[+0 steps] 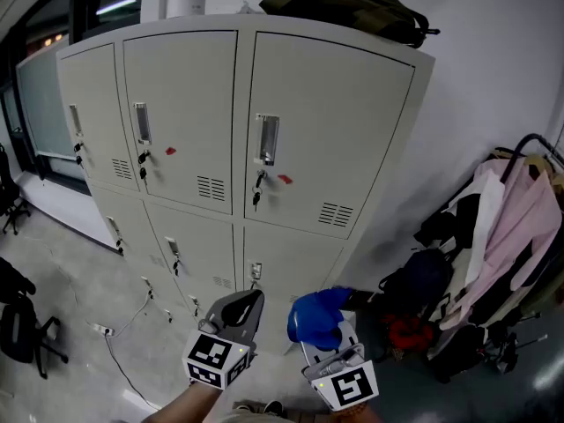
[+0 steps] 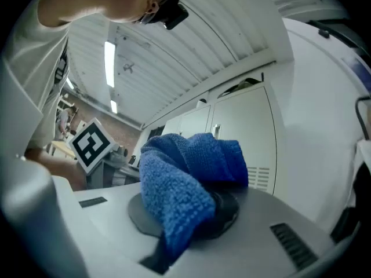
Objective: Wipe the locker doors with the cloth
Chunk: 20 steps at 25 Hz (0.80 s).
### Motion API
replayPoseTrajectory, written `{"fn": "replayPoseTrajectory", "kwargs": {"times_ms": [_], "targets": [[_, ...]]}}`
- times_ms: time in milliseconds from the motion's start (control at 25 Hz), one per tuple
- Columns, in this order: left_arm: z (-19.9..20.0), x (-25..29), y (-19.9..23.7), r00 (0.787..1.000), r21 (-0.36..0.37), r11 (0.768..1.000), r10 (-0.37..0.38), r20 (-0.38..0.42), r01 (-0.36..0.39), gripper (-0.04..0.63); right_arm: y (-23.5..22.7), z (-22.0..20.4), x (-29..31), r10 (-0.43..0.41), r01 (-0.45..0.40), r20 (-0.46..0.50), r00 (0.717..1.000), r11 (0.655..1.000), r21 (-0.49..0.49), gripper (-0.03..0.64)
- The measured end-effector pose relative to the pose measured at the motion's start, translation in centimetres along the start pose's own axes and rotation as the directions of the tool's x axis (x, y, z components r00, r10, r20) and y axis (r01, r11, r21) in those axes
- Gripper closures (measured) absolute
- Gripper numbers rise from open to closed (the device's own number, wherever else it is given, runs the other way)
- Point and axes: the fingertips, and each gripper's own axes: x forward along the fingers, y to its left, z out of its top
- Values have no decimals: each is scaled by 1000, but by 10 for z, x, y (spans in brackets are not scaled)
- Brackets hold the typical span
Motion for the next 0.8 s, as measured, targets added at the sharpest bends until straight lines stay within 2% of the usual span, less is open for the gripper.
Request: {"fn": "replayPoseTrajectory", "kwargs": {"times_ms": [80,160,200,280,360,400,440,520,560,640,800], "targets": [[26,12,8,1000,35,999,8,19,-9,592,-21,11,11,5,-7,-21,1000,996,-89,583],[59,24,19,999,57,998,-15,44,12,592,-39,36,30,11,-11,-4,1000,980,-200,583],[78,29,25,998,71,997,-32,58,28,592,-43,57,43,25,-13,40,999,960,-280,583],[118,38,39,994,97,994,-56,91,47,592,-50,104,70,65,13,158,985,895,-446,583],[160,46,56,989,109,993,-68,132,54,592,-65,126,98,57,63,208,977,846,-529,583],[181,49,64,985,108,992,-78,152,62,592,-75,133,113,27,87,194,981,829,-552,583],[202,51,73,981,106,992,-92,172,74,592,-83,148,128,-6,110,172,985,790,-603,583],[242,53,90,973,102,990,-114,201,95,592,-88,201,161,-44,152,159,986,628,-764,583],[259,54,100,971,102,990,-115,210,96,592,-90,223,176,-57,168,164,985,557,-813,583],[287,55,120,972,111,991,-97,213,74,592,-95,253,204,-82,195,177,981,469,-862,583],[316,59,148,980,141,989,-61,188,34,592,-107,284,251,-134,227,193,972,331,-916,583]]}}
